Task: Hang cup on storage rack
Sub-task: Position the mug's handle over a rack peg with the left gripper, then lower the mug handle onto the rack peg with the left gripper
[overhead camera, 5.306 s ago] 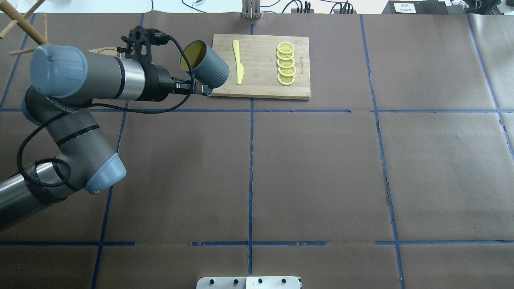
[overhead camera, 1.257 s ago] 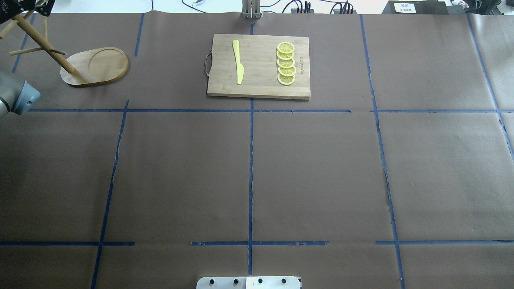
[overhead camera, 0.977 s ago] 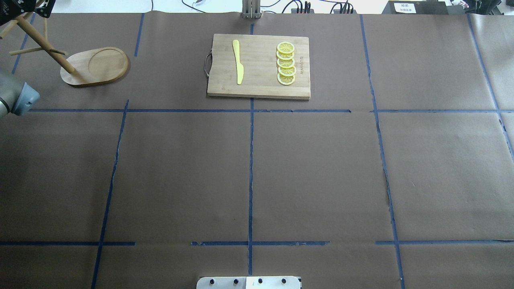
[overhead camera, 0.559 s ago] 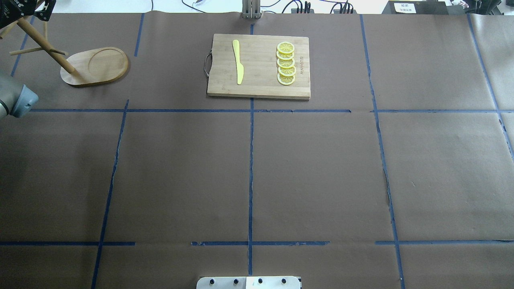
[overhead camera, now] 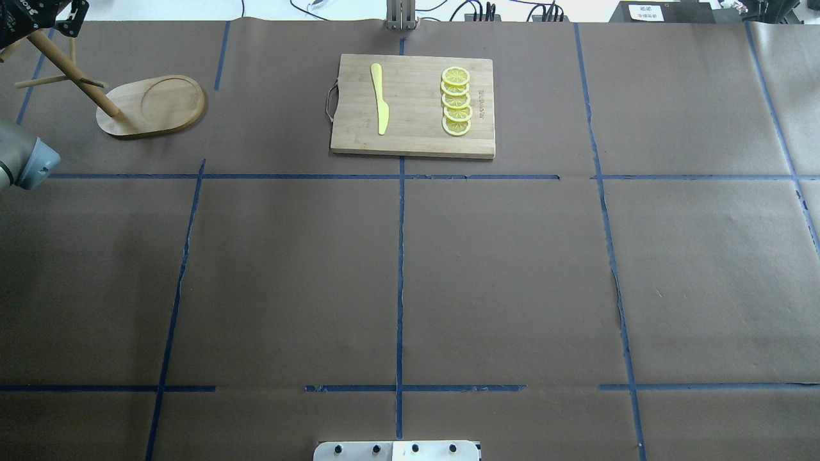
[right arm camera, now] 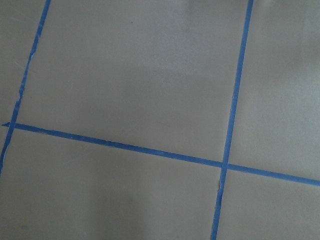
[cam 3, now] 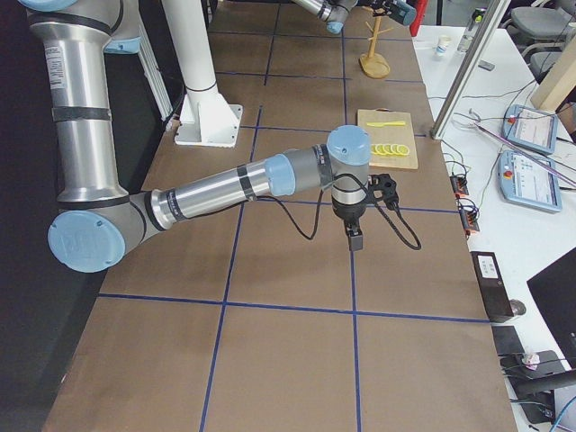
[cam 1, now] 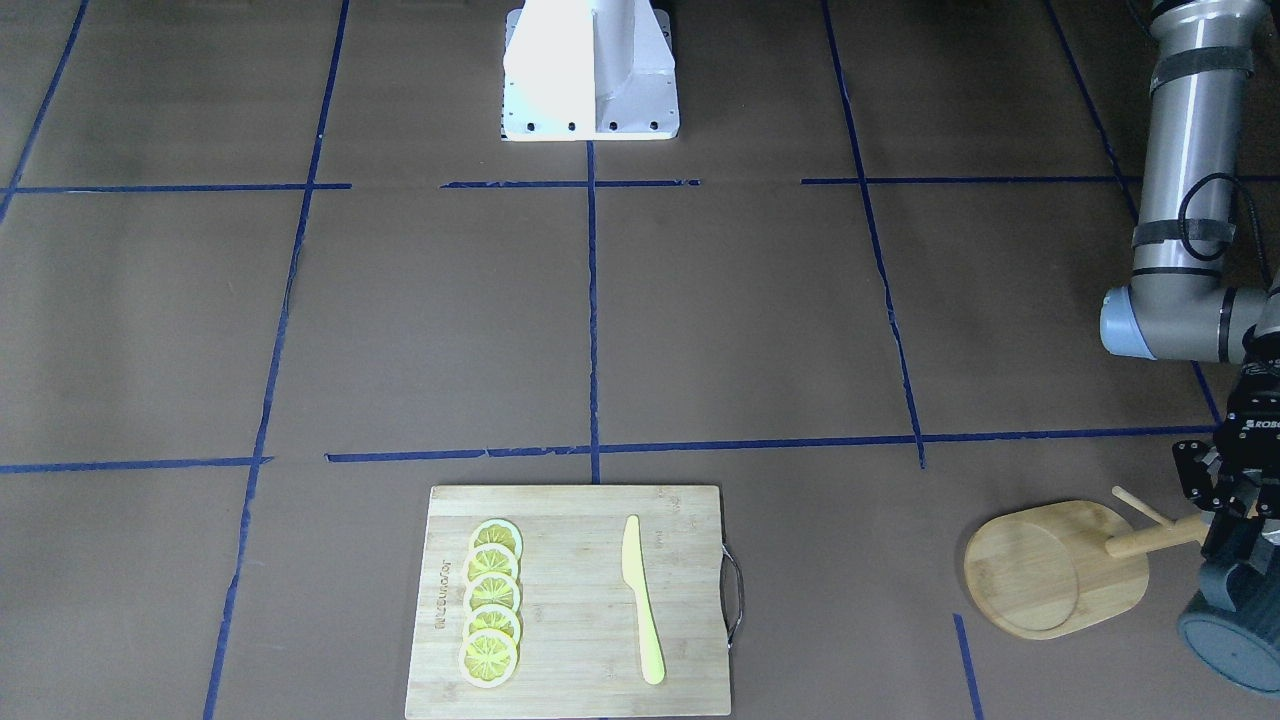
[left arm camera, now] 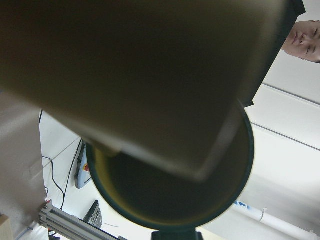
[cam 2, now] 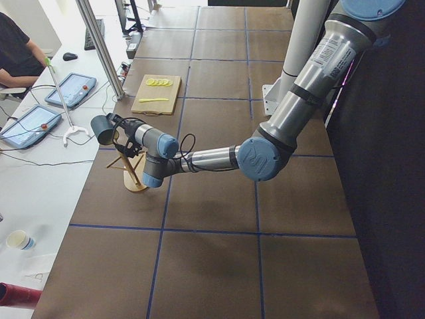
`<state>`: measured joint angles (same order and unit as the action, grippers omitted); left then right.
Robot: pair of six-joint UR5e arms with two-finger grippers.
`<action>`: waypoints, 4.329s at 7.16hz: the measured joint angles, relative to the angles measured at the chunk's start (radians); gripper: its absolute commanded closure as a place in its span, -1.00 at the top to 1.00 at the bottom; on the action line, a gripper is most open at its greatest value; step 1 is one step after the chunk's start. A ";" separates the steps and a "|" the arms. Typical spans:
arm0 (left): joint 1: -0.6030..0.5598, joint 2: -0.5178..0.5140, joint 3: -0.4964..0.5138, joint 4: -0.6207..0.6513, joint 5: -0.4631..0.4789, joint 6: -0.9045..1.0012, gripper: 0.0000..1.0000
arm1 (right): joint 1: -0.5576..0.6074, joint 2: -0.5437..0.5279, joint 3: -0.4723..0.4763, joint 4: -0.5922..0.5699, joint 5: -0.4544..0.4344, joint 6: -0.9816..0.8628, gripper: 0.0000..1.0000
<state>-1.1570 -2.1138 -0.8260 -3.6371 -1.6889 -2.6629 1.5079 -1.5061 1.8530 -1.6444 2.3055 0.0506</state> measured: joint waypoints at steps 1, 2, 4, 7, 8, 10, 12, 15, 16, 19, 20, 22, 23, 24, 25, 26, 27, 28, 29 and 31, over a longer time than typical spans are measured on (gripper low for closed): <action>0.002 0.000 0.000 0.000 0.000 0.000 -1.00 | 0.000 -0.001 0.000 0.000 0.000 0.000 1.00; 0.004 0.001 0.001 0.000 -0.001 0.000 -1.00 | 0.000 -0.001 0.000 0.000 0.000 0.000 1.00; 0.008 0.008 0.001 0.000 -0.002 0.000 -1.00 | 0.000 -0.002 0.001 0.000 0.000 0.000 1.00; 0.011 0.020 -0.003 -0.004 -0.004 -0.002 -1.00 | 0.000 -0.002 0.002 -0.001 0.000 0.000 1.00; 0.011 0.025 -0.008 -0.005 -0.005 -0.004 -1.00 | -0.001 -0.003 0.002 0.000 0.000 0.000 1.00; 0.011 0.049 -0.017 -0.020 -0.006 -0.005 -1.00 | 0.000 -0.003 0.002 0.000 0.000 0.000 1.00; 0.013 0.074 -0.025 -0.053 -0.006 -0.004 -0.99 | 0.000 -0.005 0.001 -0.001 0.000 0.000 1.00; 0.023 0.086 -0.029 -0.067 -0.004 -0.002 -0.99 | 0.000 -0.009 -0.001 -0.001 0.000 0.000 1.00; 0.029 0.087 -0.029 -0.071 -0.002 0.000 -0.99 | 0.000 -0.009 -0.002 -0.002 0.000 0.000 1.00; 0.051 0.094 -0.027 -0.094 0.000 0.001 -0.99 | 0.000 -0.009 -0.004 -0.002 0.000 0.000 1.00; 0.054 0.105 -0.027 -0.107 0.000 0.001 -0.99 | 0.000 -0.009 -0.004 -0.001 0.000 0.000 1.00; 0.056 0.118 -0.028 -0.125 -0.001 0.000 -0.99 | 0.000 -0.008 -0.004 -0.002 0.000 0.000 1.00; 0.057 0.120 -0.029 -0.127 -0.001 -0.001 -0.99 | 0.000 -0.008 -0.004 -0.002 0.000 0.000 1.00; 0.057 0.123 -0.029 -0.128 -0.002 -0.001 -0.96 | 0.000 -0.009 -0.004 -0.002 0.000 0.000 1.00; 0.057 0.125 -0.029 -0.128 -0.001 -0.002 -0.94 | 0.000 -0.009 -0.004 -0.002 0.000 0.000 1.00; 0.057 0.125 -0.027 -0.127 -0.001 -0.002 -0.92 | 0.000 -0.009 -0.004 -0.001 0.000 0.000 1.00; 0.057 0.126 -0.025 -0.127 -0.001 -0.002 -0.91 | 0.000 -0.009 -0.004 -0.002 0.000 0.000 1.00; 0.057 0.126 -0.023 -0.127 -0.001 -0.003 -0.91 | -0.001 -0.007 -0.005 -0.002 0.000 0.000 1.00; 0.057 0.126 -0.023 -0.127 -0.001 -0.004 -0.91 | -0.001 -0.005 -0.005 -0.002 0.000 0.000 1.00; 0.057 0.126 -0.022 -0.127 -0.002 -0.008 -0.90 | -0.001 -0.004 -0.005 -0.002 0.000 0.000 1.00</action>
<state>-1.0999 -1.9880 -0.8484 -3.7644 -1.6904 -2.6710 1.5065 -1.5104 1.8484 -1.6460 2.3055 0.0507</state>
